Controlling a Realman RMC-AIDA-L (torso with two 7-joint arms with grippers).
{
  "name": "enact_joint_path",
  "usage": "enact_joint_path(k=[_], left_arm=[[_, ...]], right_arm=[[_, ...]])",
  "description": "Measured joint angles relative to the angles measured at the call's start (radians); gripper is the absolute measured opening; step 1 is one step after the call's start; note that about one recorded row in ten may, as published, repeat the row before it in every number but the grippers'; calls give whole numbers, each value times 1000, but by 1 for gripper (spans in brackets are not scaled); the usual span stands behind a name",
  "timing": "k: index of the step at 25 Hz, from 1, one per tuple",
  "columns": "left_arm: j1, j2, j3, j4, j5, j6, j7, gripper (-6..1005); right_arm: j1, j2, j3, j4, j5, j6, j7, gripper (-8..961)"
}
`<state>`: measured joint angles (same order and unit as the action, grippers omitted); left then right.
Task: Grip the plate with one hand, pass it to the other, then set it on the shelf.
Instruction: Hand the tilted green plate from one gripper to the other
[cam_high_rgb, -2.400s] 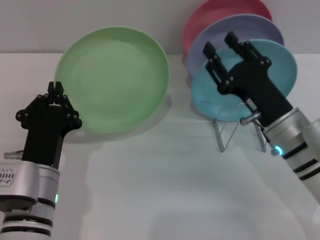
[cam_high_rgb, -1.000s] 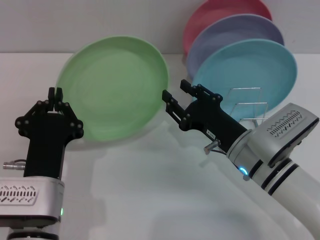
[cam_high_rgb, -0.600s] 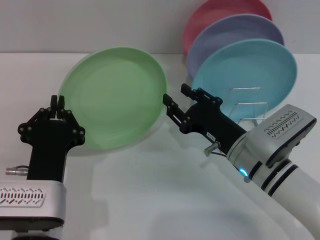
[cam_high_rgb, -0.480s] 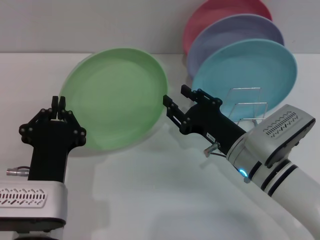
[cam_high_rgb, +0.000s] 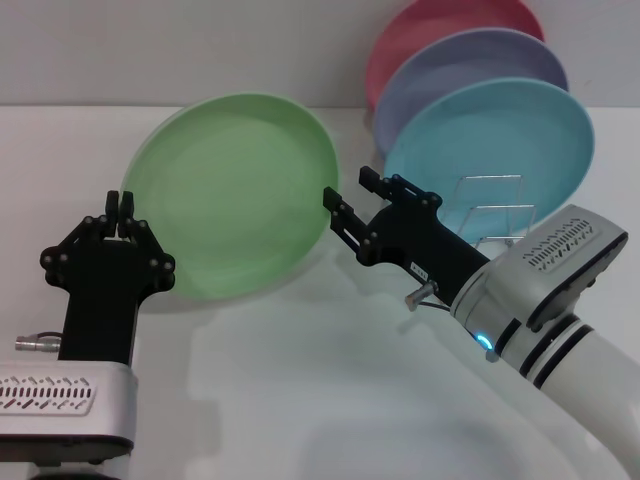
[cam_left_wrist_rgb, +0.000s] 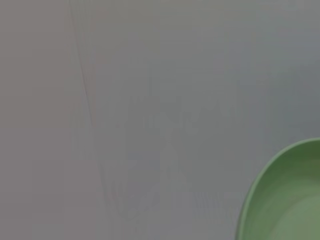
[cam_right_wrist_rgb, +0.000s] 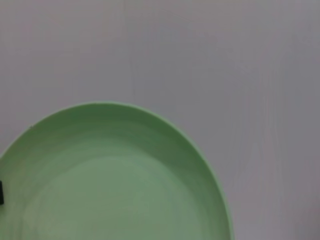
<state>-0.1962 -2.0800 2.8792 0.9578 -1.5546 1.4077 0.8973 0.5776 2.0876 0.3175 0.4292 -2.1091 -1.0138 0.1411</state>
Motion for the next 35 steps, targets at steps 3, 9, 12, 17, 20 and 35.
enact_joint_path(k=[3,9,12,17,20,35], left_arm=[[0,0,0,2,4,-1,0,41],[2,0,2,3,6,-7,0,41],[2,0,2,5,7,-8,0,42],[4,0,2,6,8,-10,0,42],[4,0,2,6,8,-10,0,42],[5,0,1,7,8,-14,0,43]], right_arm=[[5,0,1,-5,0,2,0,517],[12,0,11,-7,0,11,0,515],[15,0,11,-7,0,11,0,513],[17,0,13,-7,0,12,0,485],[19,0,14,-7,0,12,0,411],[21,0,23,1,-1,23,0,305]])
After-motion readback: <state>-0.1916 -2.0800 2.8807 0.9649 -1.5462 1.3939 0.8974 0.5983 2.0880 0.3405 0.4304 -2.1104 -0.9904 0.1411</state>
